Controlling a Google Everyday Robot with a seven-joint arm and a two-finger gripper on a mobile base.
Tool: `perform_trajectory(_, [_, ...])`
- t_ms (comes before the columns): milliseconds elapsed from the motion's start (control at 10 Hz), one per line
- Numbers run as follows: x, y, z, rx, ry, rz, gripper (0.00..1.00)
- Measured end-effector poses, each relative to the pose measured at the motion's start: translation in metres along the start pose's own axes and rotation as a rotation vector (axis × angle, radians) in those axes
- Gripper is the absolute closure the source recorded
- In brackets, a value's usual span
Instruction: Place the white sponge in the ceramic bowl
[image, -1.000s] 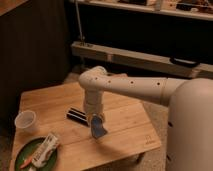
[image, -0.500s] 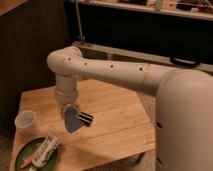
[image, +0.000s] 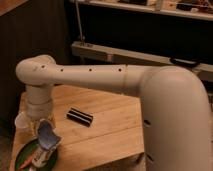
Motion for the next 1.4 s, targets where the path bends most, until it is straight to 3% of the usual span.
perform_trajectory(800, [0.000,0.000,-0.001,-0.009,0.005,-0.006,1.00])
perform_trajectory(1000, [0.000,-0.017,0.001,-0.028,0.005,-0.045,1.00])
perform_trajectory(1400, [-0.006,-0.083,0.031,-0.084,0.022,-0.142,1.00])
